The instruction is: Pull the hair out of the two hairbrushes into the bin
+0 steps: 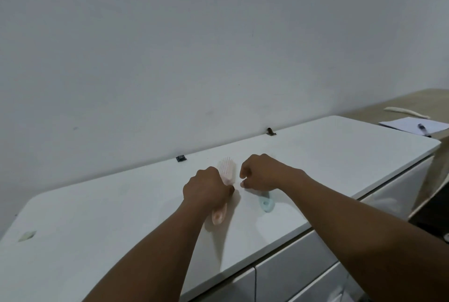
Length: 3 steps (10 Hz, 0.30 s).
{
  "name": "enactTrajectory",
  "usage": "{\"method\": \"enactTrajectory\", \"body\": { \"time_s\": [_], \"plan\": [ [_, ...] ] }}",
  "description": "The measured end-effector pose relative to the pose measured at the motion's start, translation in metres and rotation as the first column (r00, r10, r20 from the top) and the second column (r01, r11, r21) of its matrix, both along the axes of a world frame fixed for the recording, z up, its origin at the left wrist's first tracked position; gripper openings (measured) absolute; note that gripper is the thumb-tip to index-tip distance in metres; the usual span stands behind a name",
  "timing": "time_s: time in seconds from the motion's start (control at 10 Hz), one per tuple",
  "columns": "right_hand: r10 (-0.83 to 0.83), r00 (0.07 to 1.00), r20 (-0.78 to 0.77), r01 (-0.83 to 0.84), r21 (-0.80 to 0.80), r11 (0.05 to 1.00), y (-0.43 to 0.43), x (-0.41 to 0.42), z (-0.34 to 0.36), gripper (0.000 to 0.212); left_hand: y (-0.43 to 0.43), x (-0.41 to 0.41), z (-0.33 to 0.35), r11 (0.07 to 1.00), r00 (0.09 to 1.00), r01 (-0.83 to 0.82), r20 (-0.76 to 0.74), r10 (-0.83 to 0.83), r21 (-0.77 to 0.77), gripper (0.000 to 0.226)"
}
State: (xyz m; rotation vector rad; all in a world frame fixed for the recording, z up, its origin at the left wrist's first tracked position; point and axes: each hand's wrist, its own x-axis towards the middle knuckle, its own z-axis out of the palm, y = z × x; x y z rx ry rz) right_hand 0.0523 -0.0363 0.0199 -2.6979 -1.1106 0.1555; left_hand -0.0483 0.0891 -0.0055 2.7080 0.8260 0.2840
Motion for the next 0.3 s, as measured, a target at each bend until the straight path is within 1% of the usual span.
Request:
{"method": "enactTrajectory", "body": {
  "time_s": [0.2,0.3],
  "plan": [
    [0.011,1.000,0.024,-0.010,-0.046,0.999,0.004,-0.001,-0.005,0.032,-0.002,-0.002,0.006,0.999,0.999,0.018,-0.025,-0.020,-0.048,0.034],
    [-0.007,1.000,0.010,0.007,-0.009,1.000,0.002,-0.002,0.004,0.032,-0.003,-0.004,0.013,0.995,1.000,0.015,-0.023,-0.017,-0.096,0.037]
  ]
}}
